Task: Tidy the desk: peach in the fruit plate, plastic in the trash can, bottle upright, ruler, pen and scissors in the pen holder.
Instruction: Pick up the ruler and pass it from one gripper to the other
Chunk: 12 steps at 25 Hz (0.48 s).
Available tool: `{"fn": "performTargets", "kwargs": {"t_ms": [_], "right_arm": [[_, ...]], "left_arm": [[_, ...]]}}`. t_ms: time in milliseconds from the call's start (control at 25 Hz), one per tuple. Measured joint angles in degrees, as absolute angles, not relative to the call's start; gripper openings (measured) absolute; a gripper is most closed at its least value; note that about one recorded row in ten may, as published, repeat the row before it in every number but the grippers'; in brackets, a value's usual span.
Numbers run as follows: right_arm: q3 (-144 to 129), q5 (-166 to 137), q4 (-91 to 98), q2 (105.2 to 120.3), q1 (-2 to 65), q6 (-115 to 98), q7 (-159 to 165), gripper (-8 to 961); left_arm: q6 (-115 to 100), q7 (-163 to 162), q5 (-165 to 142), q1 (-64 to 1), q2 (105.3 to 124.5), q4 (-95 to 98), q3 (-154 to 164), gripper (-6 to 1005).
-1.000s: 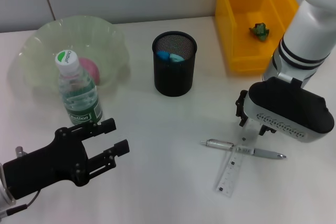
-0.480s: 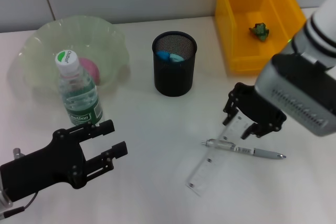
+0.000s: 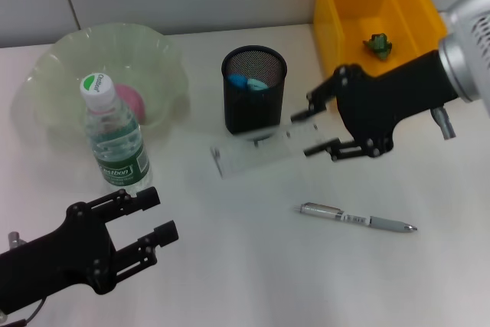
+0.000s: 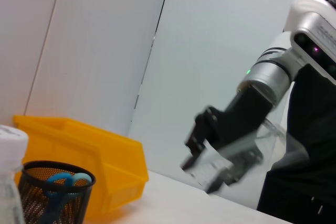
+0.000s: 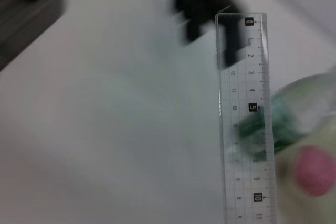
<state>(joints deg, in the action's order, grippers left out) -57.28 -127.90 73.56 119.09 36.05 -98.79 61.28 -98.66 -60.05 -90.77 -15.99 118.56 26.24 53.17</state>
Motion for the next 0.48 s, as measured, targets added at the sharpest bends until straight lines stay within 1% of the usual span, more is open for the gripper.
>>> {"fn": "performTargets", "kwargs": {"t_ms": [240, 480], "right_arm": [[-55.9, -119.1, 69.1, 119.1, 33.0, -91.0, 61.3, 382], [-55.9, -114.9, 66.9, 119.09, 32.3, -85.7, 63.4, 382]], "left_arm": [[-98.8, -59.7, -90.9, -15.5, 118.56, 26.2, 53.4, 590], [-99.8, -59.5, -91.2, -15.5, 118.58, 26.1, 53.6, 590]]}}
